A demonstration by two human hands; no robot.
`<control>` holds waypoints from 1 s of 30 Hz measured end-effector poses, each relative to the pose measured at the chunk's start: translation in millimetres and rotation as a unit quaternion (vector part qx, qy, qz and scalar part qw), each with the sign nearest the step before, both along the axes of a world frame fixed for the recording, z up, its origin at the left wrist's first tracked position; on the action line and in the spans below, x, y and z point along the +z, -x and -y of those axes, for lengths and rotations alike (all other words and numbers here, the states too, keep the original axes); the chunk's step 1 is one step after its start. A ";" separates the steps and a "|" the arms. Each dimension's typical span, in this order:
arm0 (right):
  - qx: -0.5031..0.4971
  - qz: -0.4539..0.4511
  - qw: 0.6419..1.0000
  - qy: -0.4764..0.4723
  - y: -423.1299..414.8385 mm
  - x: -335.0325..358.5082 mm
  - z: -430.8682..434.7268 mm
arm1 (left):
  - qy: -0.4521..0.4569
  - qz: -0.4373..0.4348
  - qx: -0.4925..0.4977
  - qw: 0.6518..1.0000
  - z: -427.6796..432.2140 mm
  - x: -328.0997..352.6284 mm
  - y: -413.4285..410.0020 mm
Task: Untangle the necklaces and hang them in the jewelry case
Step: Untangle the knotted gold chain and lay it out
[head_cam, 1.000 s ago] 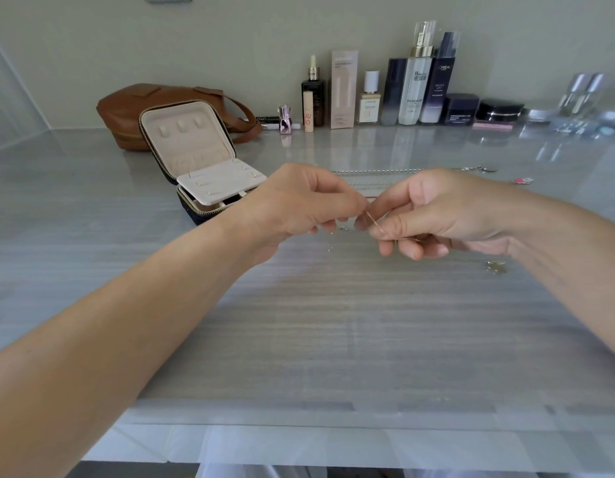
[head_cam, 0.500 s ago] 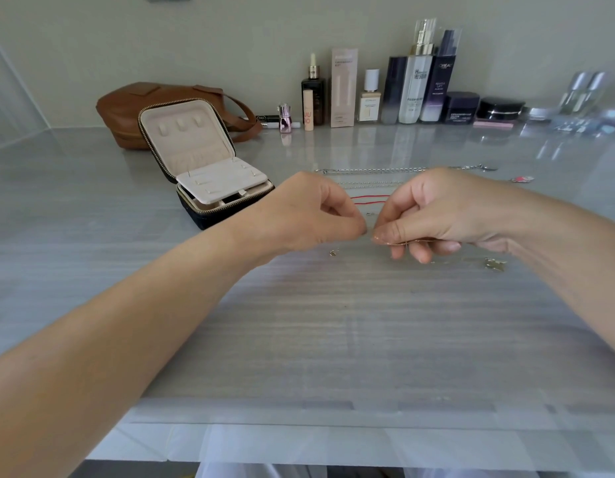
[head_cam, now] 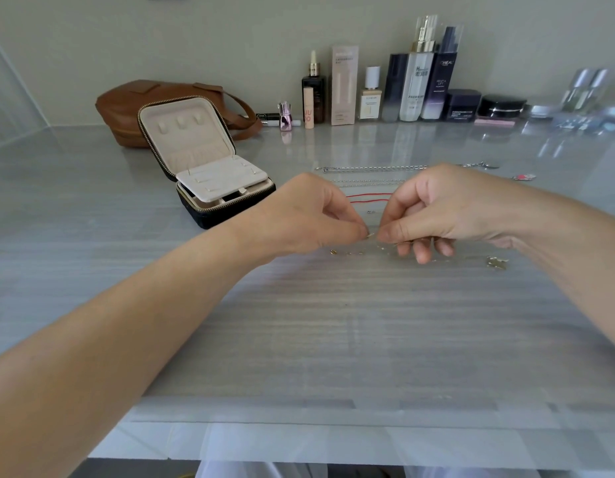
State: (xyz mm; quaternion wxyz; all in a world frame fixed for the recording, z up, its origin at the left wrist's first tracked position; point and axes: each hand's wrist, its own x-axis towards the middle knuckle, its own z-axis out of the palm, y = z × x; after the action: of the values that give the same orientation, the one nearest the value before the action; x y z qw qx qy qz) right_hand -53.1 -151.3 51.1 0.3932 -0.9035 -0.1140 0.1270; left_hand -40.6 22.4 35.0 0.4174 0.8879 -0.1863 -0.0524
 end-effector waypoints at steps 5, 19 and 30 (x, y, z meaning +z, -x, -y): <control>0.005 -0.001 1.000 0.001 -0.4 1.0 2.5 | -0.012 0.023 0.000 1.000 -0.3 0.2 -0.2; -0.008 0.060 0.997 0.041 -4.2 -0.3 5.4 | -0.003 0.025 0.007 1.000 -2.1 2.5 -0.1; 0.013 0.045 0.998 -0.044 -3.4 3.6 5.3 | 0.010 0.015 -0.004 1.000 -1.0 2.9 2.2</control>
State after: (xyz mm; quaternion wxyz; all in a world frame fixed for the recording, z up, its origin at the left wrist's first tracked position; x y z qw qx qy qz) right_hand -49.7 -156.6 54.6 0.4257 -0.8884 -0.1489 0.0861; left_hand -42.8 23.4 37.9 0.4235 0.8835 -0.1964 -0.0384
